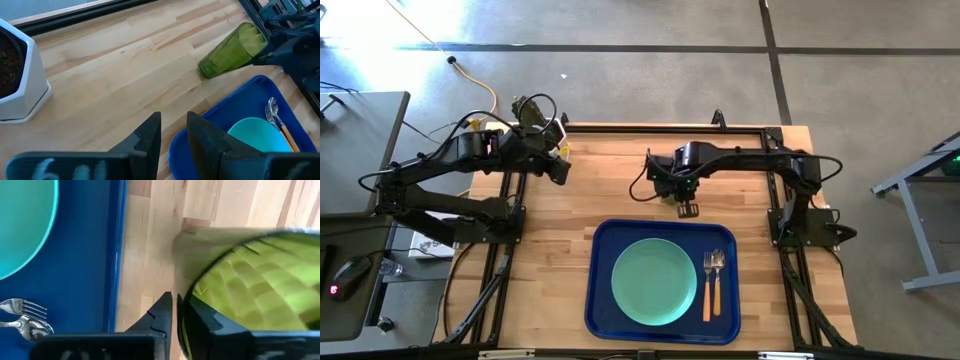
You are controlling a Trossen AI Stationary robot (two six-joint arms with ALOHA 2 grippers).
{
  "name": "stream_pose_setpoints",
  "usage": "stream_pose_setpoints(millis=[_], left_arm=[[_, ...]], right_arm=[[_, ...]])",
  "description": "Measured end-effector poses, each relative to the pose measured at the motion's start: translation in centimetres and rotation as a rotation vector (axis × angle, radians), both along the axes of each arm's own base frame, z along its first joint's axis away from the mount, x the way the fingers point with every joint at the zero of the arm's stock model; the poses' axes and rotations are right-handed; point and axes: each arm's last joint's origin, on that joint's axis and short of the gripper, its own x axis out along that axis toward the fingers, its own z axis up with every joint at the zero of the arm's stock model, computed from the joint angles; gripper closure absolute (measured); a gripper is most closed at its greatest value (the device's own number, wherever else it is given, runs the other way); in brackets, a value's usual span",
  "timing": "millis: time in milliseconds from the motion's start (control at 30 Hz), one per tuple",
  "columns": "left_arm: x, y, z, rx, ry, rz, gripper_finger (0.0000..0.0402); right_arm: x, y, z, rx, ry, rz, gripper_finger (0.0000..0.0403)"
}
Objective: Pick and place plate/cup/fork/spoon on tray
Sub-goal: Put the green cup on the blue tray to the top left of the green plate
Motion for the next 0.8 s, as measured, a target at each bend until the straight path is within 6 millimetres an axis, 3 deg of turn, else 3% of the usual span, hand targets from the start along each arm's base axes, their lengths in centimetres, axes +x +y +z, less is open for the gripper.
stream_pose_setpoints(millis=[467,800], left_arm=[[0.0,0.0,0.0,0.044,0.025,-0.049,0.0318],[0.0,0.1,0.0,0.122,0.069,-0.119,0.0284]], right_arm=[[-0.1,-0.1,0.4,-0.023,-0.019,-0.041,0.032],[0.4,-0.2,4.0,-0.05,-0.119,-0.142,0.0319]])
